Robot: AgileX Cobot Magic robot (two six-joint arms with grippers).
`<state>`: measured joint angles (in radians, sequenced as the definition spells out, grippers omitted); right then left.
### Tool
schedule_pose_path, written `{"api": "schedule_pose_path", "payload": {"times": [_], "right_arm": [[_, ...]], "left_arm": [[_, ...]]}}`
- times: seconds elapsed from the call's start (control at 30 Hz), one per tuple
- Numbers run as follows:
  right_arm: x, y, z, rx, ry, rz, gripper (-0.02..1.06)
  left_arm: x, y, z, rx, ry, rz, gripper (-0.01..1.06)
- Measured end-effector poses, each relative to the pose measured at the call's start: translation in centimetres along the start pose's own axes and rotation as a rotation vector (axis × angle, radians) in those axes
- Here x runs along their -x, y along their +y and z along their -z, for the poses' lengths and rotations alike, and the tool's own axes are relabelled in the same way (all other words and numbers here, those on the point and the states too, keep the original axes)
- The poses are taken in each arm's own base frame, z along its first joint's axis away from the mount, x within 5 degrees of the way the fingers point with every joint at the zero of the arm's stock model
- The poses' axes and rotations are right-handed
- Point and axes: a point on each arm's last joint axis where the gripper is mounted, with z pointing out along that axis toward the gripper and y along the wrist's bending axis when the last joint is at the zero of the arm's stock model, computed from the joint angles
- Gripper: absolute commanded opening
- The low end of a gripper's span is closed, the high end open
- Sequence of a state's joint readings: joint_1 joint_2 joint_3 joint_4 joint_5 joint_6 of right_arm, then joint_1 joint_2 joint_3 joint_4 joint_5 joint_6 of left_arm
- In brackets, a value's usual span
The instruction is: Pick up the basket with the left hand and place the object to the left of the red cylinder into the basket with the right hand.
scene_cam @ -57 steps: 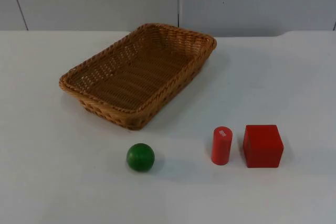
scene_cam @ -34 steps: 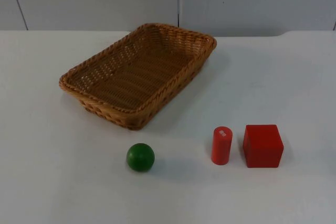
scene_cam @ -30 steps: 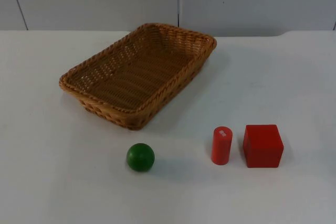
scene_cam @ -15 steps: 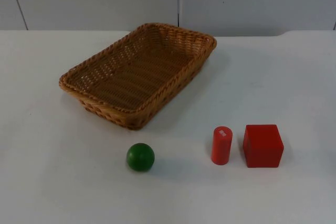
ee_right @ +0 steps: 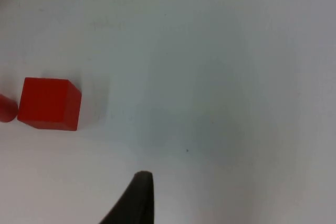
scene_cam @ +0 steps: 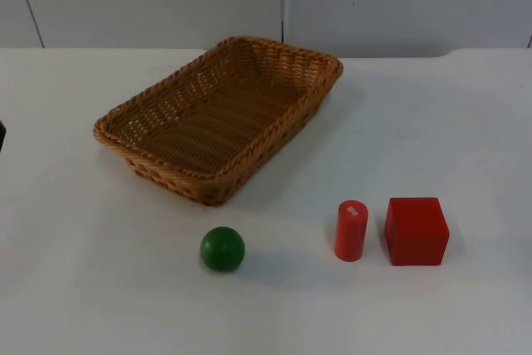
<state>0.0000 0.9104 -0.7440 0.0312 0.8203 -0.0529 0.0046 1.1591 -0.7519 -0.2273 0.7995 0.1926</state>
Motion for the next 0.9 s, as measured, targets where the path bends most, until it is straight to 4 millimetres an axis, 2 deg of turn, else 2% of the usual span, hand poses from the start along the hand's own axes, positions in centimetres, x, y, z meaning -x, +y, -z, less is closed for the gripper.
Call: {"api": "schedule_pose_path", "payload": {"times": [0.07,0.1,0.13,0.27,0.3,0.43,0.47,0.63,0.67,0.77,0.8,0.9], "right_arm": [[0.0,0.0,0.0,0.000,-0.001,0.000,1.05],[0.0,0.0,0.0,0.000,-0.001,0.000,1.05],[0.0,0.0,0.0,0.000,-0.002,0.000,1.05],[0.2,0.0,0.0,-0.001,-0.022,0.000,1.05],[0.2,0.0,0.0,-0.001,-0.022,0.000,1.05],[0.2,0.0,0.0,-0.001,-0.024,0.000,1.05],[0.2,0.0,0.0,-0.001,-0.024,0.000,1.05],[0.2,0.0,0.0,-0.001,-0.025,0.000,1.05],[0.2,0.0,0.0,-0.001,-0.025,0.000,1.05],[0.2,0.0,0.0,-0.001,-0.025,0.000,1.05],[0.2,0.0,0.0,-0.001,-0.025,0.000,1.05],[0.2,0.0,0.0,-0.001,-0.026,0.000,1.05]], "left_arm": [[1.7,-0.1,-0.5,-0.024,0.017,-0.019,1.05],[1.7,-0.1,-0.5,-0.024,0.017,-0.019,1.05],[2.5,-0.1,-0.8,-0.035,0.023,-0.029,1.05],[6.8,0.1,-2.4,-0.057,0.038,-0.054,1.05],[6.8,0.1,-2.4,-0.057,0.038,-0.054,1.05],[11.3,0.6,-5.1,-0.074,0.072,-0.123,1.05],[11.3,0.6,-5.1,-0.074,0.072,-0.123,1.05],[17.3,0.6,-10.3,-0.141,0.161,-0.182,1.05],[17.3,0.6,-10.3,-0.141,0.161,-0.182,1.05],[19.8,-0.2,-13.3,-0.169,0.195,-0.226,1.05],[19.8,-0.2,-13.3,-0.169,0.195,-0.226,1.05],[21.7,-1.5,-16.2,-0.195,0.217,-0.275,1.05]]}}
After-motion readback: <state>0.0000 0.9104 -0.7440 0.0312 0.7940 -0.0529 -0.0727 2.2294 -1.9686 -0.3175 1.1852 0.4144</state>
